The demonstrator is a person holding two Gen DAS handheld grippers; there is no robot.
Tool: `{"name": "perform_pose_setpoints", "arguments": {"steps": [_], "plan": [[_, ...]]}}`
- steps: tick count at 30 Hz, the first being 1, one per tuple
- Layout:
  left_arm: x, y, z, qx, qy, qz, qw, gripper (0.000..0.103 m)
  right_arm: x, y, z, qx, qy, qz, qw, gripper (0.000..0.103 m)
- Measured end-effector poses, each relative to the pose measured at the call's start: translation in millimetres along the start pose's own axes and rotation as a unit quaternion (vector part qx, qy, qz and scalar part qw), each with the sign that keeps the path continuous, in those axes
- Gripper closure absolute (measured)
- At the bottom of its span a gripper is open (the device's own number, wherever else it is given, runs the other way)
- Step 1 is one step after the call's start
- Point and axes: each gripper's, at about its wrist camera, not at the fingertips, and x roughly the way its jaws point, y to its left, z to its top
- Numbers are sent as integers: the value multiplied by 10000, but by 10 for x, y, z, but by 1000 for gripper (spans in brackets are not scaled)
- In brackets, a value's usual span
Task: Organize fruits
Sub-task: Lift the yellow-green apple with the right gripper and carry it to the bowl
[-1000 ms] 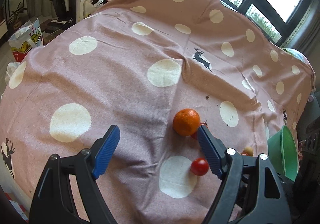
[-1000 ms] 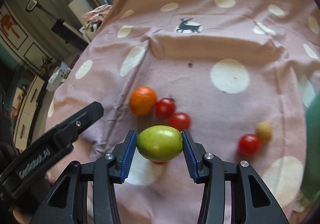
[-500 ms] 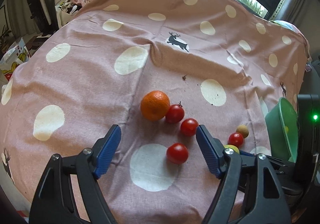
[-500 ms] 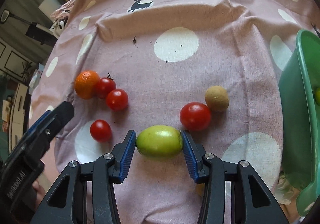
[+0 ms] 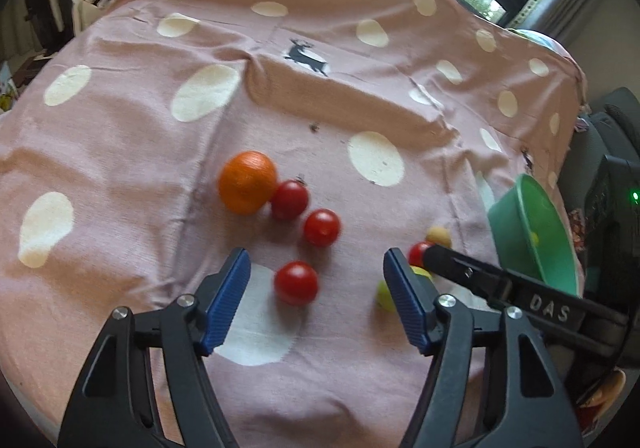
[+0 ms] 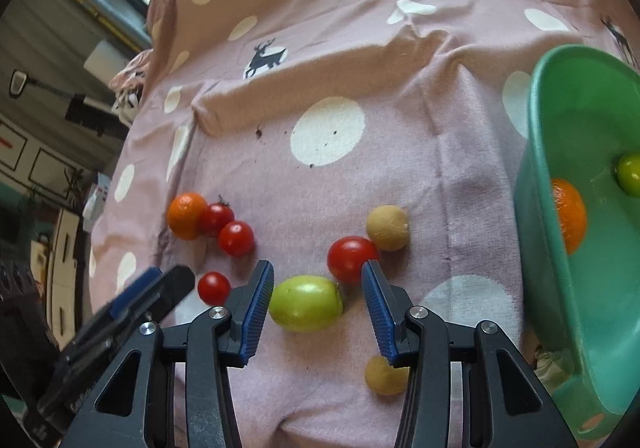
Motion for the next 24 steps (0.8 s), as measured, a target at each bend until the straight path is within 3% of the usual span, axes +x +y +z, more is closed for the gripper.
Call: {"name": "perform_pose_setpoints", "arguments": {"steps": [7,17,24], "plan": [[189,-290,-121,281,421,-376,9980,45,-8,-82,9,328,27,407,9986,55],[403,-380,-202,232,788,-443,9956,45,137,-1,-11,180,320,298,9989,55],[453,-413,-214,236,798,-425,9956,45,226,-9,-22,185,466,283,9983,55]]}}
